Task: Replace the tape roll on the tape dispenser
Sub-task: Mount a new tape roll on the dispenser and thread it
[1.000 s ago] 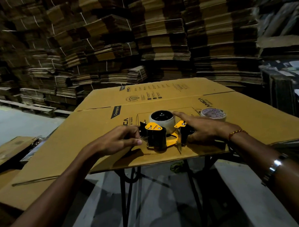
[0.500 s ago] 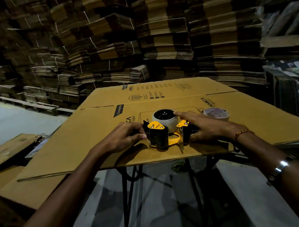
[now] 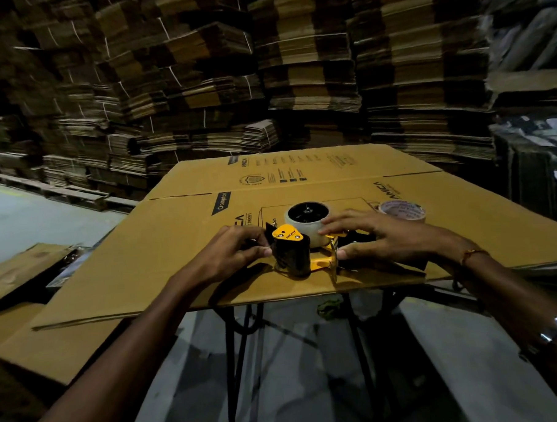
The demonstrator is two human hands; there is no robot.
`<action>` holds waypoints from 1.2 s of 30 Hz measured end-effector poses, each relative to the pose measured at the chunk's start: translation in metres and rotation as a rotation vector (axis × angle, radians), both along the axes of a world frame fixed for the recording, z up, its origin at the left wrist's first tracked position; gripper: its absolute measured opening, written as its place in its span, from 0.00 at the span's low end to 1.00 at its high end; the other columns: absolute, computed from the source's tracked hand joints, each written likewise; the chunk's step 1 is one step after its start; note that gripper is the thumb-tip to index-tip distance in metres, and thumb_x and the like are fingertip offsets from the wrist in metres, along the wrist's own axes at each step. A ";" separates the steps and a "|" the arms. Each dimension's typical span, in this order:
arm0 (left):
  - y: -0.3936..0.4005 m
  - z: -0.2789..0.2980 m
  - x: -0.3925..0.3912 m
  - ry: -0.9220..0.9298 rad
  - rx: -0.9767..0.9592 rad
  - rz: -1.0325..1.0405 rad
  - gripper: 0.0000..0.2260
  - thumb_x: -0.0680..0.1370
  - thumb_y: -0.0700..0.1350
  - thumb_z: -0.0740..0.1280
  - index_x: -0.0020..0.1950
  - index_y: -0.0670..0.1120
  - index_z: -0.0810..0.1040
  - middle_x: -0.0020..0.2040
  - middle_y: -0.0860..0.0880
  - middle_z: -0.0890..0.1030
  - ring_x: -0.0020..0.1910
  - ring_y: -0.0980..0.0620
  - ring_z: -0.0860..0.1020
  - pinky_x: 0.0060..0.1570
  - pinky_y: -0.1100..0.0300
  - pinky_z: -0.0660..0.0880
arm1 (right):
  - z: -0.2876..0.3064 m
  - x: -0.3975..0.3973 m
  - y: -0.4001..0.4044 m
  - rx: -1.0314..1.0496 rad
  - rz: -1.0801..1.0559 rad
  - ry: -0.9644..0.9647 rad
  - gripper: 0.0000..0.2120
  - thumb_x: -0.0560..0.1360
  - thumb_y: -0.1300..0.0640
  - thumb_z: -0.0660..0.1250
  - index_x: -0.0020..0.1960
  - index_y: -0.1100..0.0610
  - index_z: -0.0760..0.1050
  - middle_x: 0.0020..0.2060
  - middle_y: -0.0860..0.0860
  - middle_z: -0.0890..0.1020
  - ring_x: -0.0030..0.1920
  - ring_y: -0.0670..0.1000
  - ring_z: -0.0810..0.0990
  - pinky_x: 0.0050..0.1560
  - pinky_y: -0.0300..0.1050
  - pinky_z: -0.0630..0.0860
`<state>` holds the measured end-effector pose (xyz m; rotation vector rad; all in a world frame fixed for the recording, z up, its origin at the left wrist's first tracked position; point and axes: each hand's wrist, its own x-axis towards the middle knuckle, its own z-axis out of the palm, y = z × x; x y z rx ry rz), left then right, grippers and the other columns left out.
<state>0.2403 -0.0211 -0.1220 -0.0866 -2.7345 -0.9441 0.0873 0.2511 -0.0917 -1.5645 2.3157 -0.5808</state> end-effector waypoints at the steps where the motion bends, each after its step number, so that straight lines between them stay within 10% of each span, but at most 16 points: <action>1: 0.000 0.000 0.000 0.001 -0.003 -0.001 0.04 0.79 0.44 0.70 0.44 0.50 0.81 0.55 0.45 0.84 0.56 0.50 0.80 0.58 0.44 0.78 | -0.001 0.000 -0.001 -0.010 -0.008 -0.006 0.27 0.74 0.37 0.64 0.72 0.36 0.69 0.75 0.35 0.64 0.74 0.41 0.63 0.73 0.48 0.64; 14: -0.003 0.000 -0.002 -0.018 0.045 -0.002 0.07 0.79 0.43 0.69 0.43 0.53 0.80 0.61 0.42 0.82 0.64 0.46 0.77 0.62 0.45 0.76 | -0.019 0.019 -0.031 -0.199 -0.225 0.280 0.22 0.74 0.34 0.66 0.59 0.48 0.74 0.63 0.44 0.69 0.58 0.49 0.75 0.56 0.54 0.78; 21: -0.013 -0.006 -0.008 -0.010 0.069 -0.052 0.03 0.78 0.46 0.70 0.46 0.49 0.83 0.59 0.44 0.82 0.62 0.47 0.78 0.62 0.41 0.76 | -0.002 0.006 -0.015 0.047 -0.395 0.089 0.50 0.62 0.25 0.63 0.76 0.49 0.60 0.68 0.55 0.74 0.62 0.54 0.75 0.60 0.53 0.76; 28: -0.020 0.004 -0.023 -0.107 0.000 -0.146 0.07 0.80 0.45 0.68 0.48 0.57 0.80 0.55 0.55 0.77 0.59 0.54 0.76 0.62 0.47 0.75 | 0.010 -0.003 -0.005 0.186 -0.282 -0.333 0.19 0.67 0.35 0.71 0.55 0.38 0.73 0.43 0.52 0.83 0.33 0.47 0.79 0.33 0.38 0.77; 32: -0.026 0.008 -0.032 -0.160 -0.002 -0.207 0.07 0.80 0.44 0.68 0.45 0.55 0.82 0.55 0.53 0.76 0.57 0.59 0.74 0.59 0.58 0.73 | 0.010 -0.017 -0.004 0.204 -0.274 -0.432 0.15 0.72 0.42 0.72 0.57 0.38 0.76 0.52 0.61 0.85 0.44 0.54 0.83 0.40 0.41 0.80; 36: -0.039 0.015 -0.046 -0.251 0.011 -0.252 0.05 0.79 0.44 0.69 0.47 0.51 0.84 0.56 0.55 0.76 0.56 0.60 0.75 0.55 0.65 0.74 | 0.008 -0.032 -0.009 0.185 -0.222 -0.546 0.22 0.72 0.49 0.73 0.65 0.48 0.75 0.45 0.57 0.85 0.32 0.49 0.80 0.33 0.40 0.79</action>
